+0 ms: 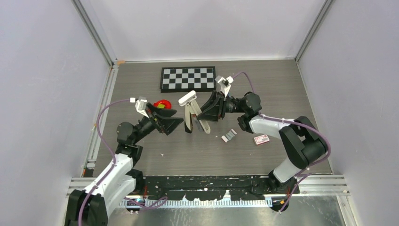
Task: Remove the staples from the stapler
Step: Place the stapler at the center of the board.
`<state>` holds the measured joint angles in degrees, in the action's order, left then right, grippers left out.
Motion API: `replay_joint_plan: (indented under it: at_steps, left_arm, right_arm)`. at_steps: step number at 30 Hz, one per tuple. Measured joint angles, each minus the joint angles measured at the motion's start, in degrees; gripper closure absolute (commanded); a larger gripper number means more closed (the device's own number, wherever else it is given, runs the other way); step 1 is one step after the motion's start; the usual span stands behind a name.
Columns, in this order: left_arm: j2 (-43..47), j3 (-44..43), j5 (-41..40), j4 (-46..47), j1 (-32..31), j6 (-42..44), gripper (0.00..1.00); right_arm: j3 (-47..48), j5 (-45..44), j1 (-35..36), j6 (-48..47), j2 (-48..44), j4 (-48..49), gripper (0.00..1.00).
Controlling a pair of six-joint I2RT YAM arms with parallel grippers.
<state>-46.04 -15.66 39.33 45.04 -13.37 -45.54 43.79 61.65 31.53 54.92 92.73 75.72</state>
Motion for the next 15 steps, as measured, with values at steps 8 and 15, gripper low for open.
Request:
replay_joint_plan:
  at_steps: [8, 15]
  left_arm:
    - [-3.69, -0.04, 2.97, 11.26, -1.27, -7.06, 0.13]
    - [-7.65, -1.44, 4.39, 14.99, -8.55, -8.61, 0.33]
  right_arm:
    - [0.02, -0.17, 0.13, 4.94, -4.50, 1.66, 0.99]
    - [0.02, -0.59, 1.01, 6.38, -4.50, 1.66, 0.99]
